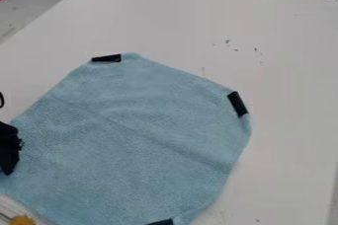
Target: Folds the cloth from bottom left to top right
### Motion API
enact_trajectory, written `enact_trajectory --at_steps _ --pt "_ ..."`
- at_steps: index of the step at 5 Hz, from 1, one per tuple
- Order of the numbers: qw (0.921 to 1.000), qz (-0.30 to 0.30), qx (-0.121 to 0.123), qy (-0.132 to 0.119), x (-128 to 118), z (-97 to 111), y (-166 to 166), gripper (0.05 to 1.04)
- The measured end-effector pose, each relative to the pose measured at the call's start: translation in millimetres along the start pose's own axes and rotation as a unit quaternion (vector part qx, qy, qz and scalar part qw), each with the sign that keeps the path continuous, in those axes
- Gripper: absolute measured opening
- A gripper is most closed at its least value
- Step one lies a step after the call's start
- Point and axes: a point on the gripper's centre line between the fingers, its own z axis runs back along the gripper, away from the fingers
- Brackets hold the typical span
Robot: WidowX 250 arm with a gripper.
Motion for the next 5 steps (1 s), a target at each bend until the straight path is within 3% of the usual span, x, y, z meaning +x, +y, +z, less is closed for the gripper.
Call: enact_trajectory --at_steps 2,3,4,5 --pt "0.9999 0.002 0.009 0.013 3.2 2.0 -5.4 0.301" --pt "0.9993 0.008 0.037 -0.004 4.8 27.2 -11.4 0.132" --pt "0.9971 0.008 0.072 -0.025 7.0 57.3 -25.1 0.067" --pt "0.9961 -0.009 0.084 -0.025 10.9 67.4 -51.0 0.062"
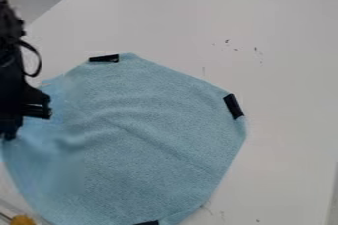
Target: Folds the cloth from bottom left to top right
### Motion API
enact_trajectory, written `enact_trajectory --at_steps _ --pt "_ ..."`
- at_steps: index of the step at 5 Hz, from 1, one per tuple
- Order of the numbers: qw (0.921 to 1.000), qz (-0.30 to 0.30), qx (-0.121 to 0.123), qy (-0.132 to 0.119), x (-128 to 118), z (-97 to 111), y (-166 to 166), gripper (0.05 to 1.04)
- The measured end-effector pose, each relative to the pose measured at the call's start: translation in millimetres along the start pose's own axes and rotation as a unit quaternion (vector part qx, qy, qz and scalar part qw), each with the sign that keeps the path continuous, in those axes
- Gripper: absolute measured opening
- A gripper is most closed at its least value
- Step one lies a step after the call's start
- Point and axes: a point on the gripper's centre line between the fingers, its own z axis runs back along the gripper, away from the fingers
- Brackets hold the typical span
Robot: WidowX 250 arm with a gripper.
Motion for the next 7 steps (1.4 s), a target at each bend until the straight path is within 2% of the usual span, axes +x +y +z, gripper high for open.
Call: enact_trajectory --at_steps 1,3,4,6,7 --pt "0.9989 -0.042 -0.022 -0.003 20.6 -0.5 -38.8 0.062" --pt "0.9918 -0.108 -0.068 -0.01 54.5 -14.8 -106.4 0.062" --pt "0.9886 -0.123 -0.086 -0.016 64.1 -22.3 -125.3 0.062" --pt "0.9851 -0.138 -0.099 -0.026 73.2 -27.6 -136.9 0.079" --pt "0.9834 -0.15 -0.1 -0.026 75.2 -22.7 -144.4 0.233"
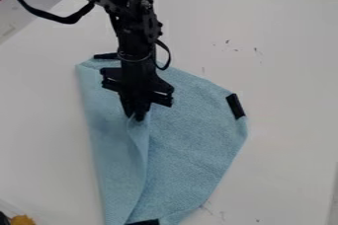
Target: Folds the cloth from bottom left to top right
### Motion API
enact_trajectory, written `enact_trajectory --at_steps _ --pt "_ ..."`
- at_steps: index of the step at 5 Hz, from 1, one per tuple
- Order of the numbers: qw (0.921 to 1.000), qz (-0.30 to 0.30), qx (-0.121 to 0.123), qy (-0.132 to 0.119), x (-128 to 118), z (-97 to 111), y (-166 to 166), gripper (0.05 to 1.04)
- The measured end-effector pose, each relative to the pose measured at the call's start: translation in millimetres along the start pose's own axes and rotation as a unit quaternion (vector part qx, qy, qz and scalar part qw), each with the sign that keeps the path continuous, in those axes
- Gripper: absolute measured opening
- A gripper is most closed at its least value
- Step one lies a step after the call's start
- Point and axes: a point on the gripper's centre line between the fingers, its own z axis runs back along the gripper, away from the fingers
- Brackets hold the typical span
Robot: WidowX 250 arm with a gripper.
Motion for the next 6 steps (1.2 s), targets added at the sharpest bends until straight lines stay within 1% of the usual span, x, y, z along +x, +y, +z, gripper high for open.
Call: enact_trajectory --at_steps 1,2,3,4,5,6 --pt "1.0 -0.006 -0.006 0.004 4.8 2.8 -5.9 0.497" --pt "0.9998 -0.011 -0.016 0.008 12.7 8.5 -18.6 0.805" --pt "0.9994 -0.013 -0.032 0.002 22.6 12.6 -37.9 1.007" --pt "0.9996 -0.026 -0.014 0.0 25.3 18.0 -48.2 1.008" --pt "0.9997 -0.023 0.001 -0.009 24.6 29.5 -49.8 1.001" --pt "0.9994 -0.017 0.006 -0.031 27.1 42.1 -50.6 1.001"
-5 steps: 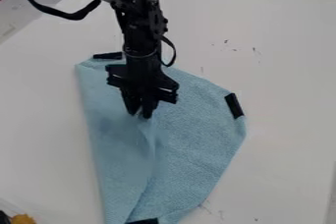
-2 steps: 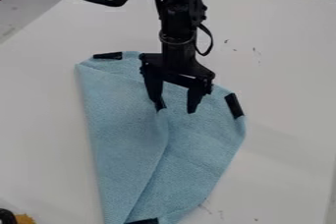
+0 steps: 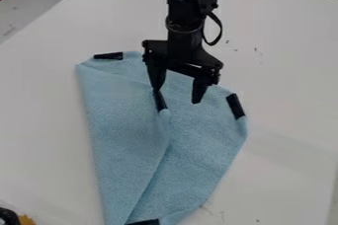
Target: Folds the cloth from bottom left to top right
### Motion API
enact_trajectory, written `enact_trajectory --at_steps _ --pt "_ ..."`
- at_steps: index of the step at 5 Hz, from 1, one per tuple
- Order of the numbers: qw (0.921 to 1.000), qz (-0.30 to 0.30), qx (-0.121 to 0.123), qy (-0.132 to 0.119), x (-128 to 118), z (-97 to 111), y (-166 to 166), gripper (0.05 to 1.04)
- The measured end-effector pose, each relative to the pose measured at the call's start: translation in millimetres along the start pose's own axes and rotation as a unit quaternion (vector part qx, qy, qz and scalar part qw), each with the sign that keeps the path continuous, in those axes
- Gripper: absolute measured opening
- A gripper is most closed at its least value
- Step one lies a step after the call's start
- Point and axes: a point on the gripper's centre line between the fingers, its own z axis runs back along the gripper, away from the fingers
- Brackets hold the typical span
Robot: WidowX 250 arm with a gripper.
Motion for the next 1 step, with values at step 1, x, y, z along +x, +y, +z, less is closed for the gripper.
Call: enact_trajectory --at_steps 1 --pt "0.9999 -0.008 -0.004 -0.011 0.3 0.0 -2.2 1.001"
